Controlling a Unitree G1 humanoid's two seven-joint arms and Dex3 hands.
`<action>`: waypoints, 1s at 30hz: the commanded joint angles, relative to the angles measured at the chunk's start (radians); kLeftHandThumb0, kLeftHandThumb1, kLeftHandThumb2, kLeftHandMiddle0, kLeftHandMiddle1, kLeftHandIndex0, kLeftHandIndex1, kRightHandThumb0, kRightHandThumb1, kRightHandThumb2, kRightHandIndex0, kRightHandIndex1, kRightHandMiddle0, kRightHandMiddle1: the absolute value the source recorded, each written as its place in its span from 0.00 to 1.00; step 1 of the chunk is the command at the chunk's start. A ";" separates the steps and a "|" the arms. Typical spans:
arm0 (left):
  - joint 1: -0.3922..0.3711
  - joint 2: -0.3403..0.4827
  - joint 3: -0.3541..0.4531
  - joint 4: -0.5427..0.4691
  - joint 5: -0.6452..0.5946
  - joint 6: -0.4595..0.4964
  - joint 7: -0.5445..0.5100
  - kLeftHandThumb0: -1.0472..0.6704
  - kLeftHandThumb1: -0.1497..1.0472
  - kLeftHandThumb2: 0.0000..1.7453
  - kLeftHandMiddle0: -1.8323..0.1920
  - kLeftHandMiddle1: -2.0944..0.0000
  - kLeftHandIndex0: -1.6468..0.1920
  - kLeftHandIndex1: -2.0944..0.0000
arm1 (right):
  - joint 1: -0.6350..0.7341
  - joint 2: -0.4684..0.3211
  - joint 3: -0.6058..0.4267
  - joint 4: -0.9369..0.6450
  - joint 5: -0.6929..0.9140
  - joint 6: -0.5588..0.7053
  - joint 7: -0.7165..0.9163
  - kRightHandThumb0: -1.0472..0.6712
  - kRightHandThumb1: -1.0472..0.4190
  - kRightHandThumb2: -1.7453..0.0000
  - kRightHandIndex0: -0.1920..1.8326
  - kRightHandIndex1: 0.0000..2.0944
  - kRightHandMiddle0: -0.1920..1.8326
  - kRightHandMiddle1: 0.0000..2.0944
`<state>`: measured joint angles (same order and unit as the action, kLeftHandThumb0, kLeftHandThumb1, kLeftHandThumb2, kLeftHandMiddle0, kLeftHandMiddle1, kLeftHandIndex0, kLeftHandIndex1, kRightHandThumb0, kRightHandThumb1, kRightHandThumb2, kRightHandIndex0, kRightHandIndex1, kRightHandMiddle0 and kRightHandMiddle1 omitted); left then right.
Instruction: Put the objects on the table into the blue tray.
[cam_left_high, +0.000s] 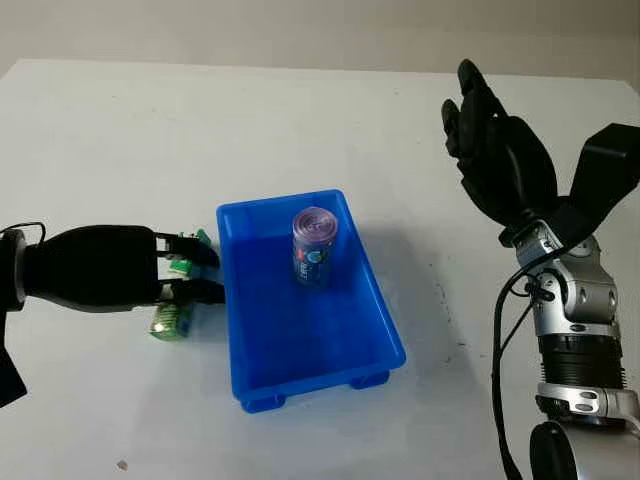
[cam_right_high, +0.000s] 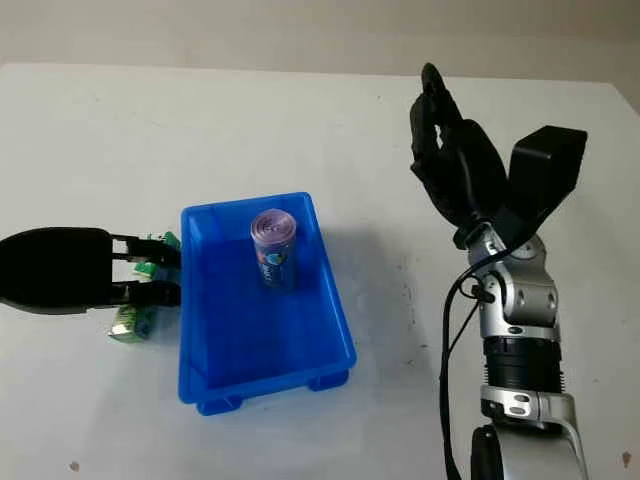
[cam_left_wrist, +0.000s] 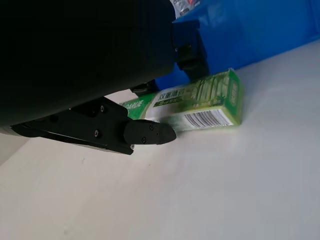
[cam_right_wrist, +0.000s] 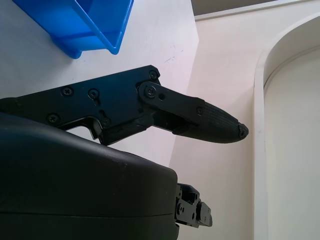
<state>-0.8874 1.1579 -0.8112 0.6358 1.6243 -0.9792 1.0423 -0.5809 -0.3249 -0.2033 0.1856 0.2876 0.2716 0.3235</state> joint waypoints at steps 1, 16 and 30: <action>0.006 -0.006 -0.036 0.028 0.022 0.016 0.008 0.54 0.99 0.07 0.75 0.44 0.82 0.37 | 0.001 0.000 -0.011 -0.017 0.014 0.002 0.004 0.22 0.00 0.59 0.00 0.00 0.00 0.00; 0.035 -0.012 -0.027 0.060 -0.074 0.079 -0.070 0.58 0.99 0.03 0.66 0.03 0.78 0.08 | -0.008 -0.001 -0.010 -0.005 0.011 -0.002 -0.003 0.22 0.00 0.58 0.00 0.00 0.00 0.00; 0.073 0.028 0.077 -0.022 -0.178 0.108 -0.262 0.59 1.00 0.06 0.58 0.00 0.65 0.00 | -0.010 0.001 -0.009 0.004 0.013 -0.003 0.005 0.22 0.00 0.59 0.00 0.00 0.00 0.00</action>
<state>-0.8276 1.1518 -0.7424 0.6105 1.4304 -0.8925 0.7967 -0.5815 -0.3248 -0.2064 0.1895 0.2931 0.2716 0.3255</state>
